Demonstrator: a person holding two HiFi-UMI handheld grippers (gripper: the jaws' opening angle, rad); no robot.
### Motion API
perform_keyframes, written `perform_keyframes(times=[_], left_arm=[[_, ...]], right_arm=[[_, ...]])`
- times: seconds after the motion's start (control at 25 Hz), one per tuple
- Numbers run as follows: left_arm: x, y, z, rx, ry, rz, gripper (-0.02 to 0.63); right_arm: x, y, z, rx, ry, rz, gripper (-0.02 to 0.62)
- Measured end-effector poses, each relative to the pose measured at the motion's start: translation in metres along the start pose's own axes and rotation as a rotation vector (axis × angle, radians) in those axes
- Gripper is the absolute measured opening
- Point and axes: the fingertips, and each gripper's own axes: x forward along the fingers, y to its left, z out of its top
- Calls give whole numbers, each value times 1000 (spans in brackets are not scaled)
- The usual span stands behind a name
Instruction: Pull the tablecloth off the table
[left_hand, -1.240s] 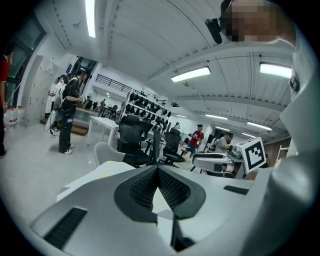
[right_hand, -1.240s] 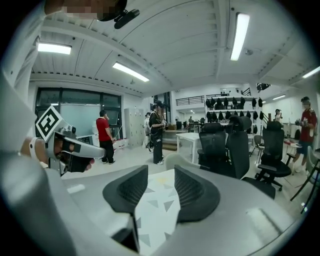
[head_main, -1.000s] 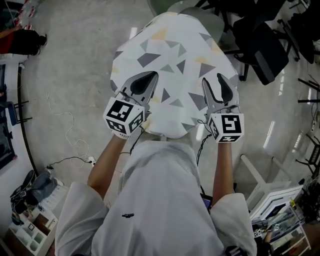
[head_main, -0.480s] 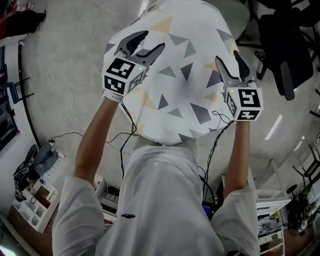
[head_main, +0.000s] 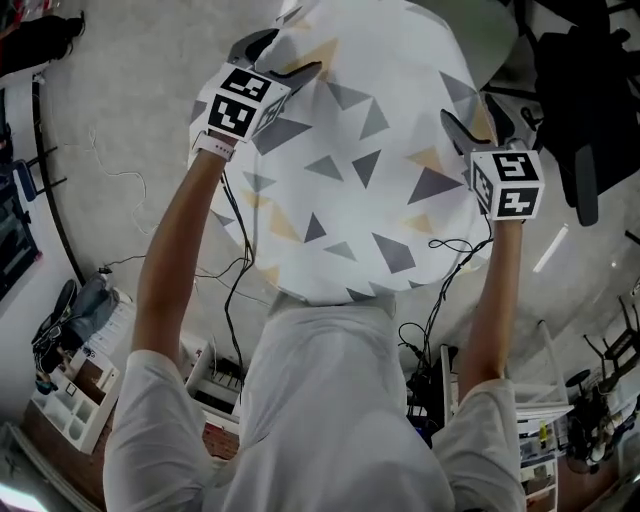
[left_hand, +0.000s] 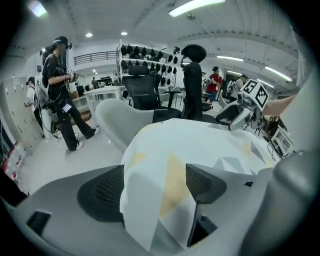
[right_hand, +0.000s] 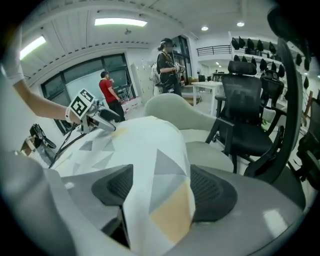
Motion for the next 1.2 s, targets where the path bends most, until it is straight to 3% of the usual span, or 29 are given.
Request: perform_keyframes(times=[0.16, 0.36, 0.48, 0.6, 0.76, 0.84, 0.92, 1.0, 1.2], left_arm=[[16, 9, -10, -96, 55, -45, 376], [21, 10, -11, -113, 67, -107, 399], [21, 12, -12, -118, 66, -120, 397], [20, 12, -10, -86, 56, -105, 394], [16, 3, -9, -63, 63, -68, 359], [13, -5, -7, -44, 67, -33, 315], [7, -9, -2, -3, 73, 15, 197], [-3, -12, 4, 30, 70, 46, 124], [-52, -31, 12, 39, -12, 71, 50]], right_arm=[[16, -2, -17, -18, 116, 61, 356], [18, -2, -25, 64, 156, 113, 324], [14, -2, -21, -4, 143, 54, 295], [3, 0, -6, -94, 111, -37, 187], [-21, 17, 11, -165, 38, -56, 97], [-40, 30, 16, -194, -28, -43, 70], [-56, 44, 25, -213, -92, -34, 52], [-68, 54, 32, -230, -124, -45, 48], [-104, 75, 37, -212, -165, -81, 44]])
